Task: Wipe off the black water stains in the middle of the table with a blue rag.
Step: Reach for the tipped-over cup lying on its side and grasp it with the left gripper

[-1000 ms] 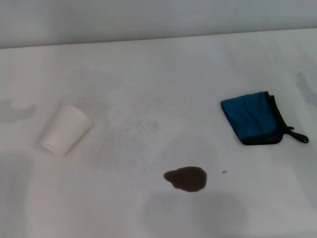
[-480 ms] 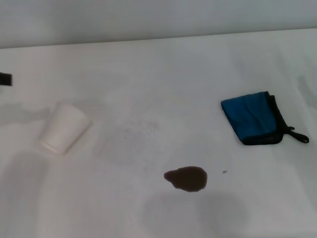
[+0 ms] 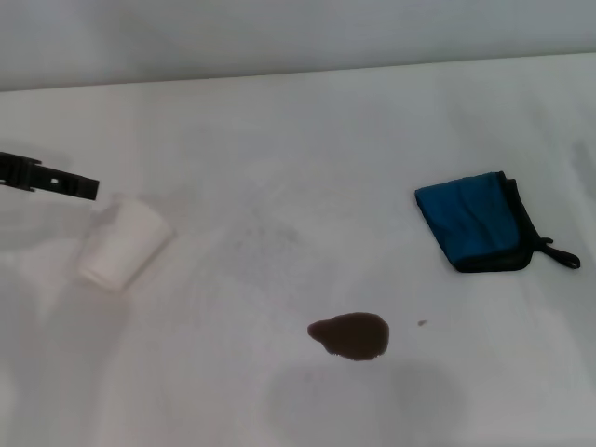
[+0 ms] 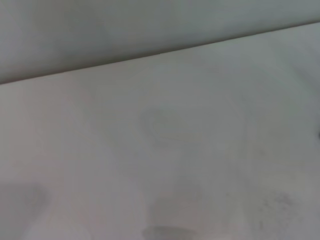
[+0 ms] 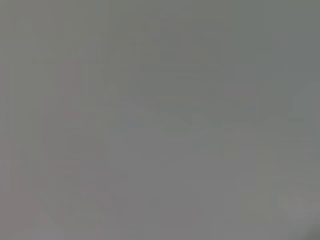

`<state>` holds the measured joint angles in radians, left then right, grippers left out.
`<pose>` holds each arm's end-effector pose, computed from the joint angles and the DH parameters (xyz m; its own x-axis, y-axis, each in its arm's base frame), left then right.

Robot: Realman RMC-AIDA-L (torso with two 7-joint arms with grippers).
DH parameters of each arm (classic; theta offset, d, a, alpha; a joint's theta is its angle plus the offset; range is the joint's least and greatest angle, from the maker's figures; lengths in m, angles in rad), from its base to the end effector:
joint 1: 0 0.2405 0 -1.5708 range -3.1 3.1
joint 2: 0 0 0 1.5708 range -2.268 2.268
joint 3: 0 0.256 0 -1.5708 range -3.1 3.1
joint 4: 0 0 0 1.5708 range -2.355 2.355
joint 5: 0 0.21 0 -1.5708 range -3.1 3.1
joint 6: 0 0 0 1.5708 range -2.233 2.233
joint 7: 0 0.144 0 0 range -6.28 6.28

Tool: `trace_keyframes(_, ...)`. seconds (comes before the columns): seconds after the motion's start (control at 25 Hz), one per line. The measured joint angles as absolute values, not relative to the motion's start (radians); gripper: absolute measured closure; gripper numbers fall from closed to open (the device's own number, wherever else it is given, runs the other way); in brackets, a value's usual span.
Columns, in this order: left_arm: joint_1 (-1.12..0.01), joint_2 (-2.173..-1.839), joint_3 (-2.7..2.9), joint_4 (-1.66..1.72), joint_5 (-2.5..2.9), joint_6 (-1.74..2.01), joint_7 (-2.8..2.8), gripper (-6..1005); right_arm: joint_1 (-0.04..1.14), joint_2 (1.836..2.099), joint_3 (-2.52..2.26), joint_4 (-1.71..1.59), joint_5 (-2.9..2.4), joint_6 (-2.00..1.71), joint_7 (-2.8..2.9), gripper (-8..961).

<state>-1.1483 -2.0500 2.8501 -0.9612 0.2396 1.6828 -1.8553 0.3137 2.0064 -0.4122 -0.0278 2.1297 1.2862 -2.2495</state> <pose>-0.2380 0.3945 0.0775 0.5868 0.7987 0.1333 0.7912 -0.5305 -0.3043 0.4025 0.2772 0.0518 0.2409 0.0216 -0.9703 -0.9705 0.0002 -0.2410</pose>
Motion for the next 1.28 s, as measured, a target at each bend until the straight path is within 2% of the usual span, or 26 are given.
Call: trace_keyframes(1.28,-1.137,-2.067,2.850,-0.822,0.319,1.573,-1.818,123,0.294,2.005,-0.360,-0.031,2.135,1.219,-2.258,95)
